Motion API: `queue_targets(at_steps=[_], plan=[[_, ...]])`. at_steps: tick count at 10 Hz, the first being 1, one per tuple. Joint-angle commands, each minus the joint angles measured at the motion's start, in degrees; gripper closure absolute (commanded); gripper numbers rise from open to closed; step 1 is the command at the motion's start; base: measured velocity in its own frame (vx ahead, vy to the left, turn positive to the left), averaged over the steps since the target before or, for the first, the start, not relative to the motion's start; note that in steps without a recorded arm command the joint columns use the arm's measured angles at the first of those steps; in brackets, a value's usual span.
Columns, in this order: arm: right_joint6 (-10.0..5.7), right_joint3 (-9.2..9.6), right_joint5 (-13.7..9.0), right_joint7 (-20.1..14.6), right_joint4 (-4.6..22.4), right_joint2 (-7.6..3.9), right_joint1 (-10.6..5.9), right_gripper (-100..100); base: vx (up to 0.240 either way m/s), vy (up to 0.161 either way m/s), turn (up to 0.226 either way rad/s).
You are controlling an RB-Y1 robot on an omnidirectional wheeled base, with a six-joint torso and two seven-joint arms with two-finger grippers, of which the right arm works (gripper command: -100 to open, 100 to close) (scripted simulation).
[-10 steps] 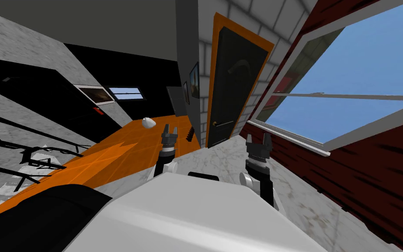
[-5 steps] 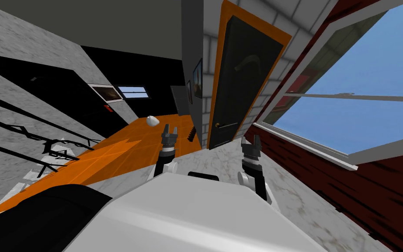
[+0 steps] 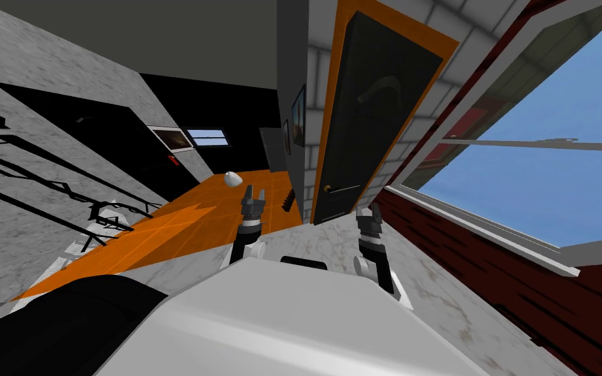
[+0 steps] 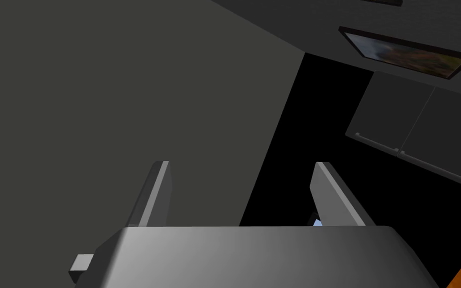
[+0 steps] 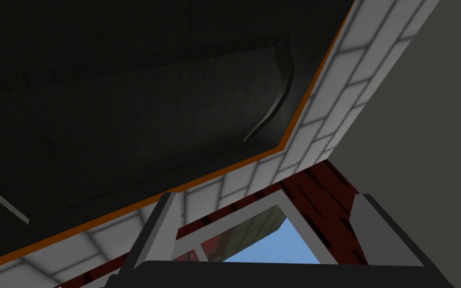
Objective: Pull the door open
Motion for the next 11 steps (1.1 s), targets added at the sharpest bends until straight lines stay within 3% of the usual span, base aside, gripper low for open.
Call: queue_targets(at_steps=[1, 2, 3, 4, 5, 6, 11], plan=[[-0.47, 0.14, 0.05, -0.44, 2.86, -1.15, -1.34, -100, 0.057, -0.038, 0.156], [-0.47, 0.14, 0.05, -0.44, 3.95, -1.15, -1.34, -100, 0.058, -0.04, 0.084], [-0.71, 0.3, 0.11, -0.69, 6.1, -1.88, -2.19, -100, 0.062, -0.043, 0.118], [-0.71, 0.3, 0.11, -0.69, 6.44, -1.88, -2.19, -100, 0.042, -0.034, 0.055], [-0.95, 0.47, 0.18, -0.95, 8.6, -2.63, -3.06, -100, 0.049, -0.028, 0.116], [-0.95, 0.47, 0.18, -0.95, 8.99, -2.63, -3.06, -100, 0.039, -0.029, 0.07], [-1.94, 1.17, 0.46, -2.01, 18.1, -5.69, -6.61, -100, 0.057, -0.049, 0.146]])
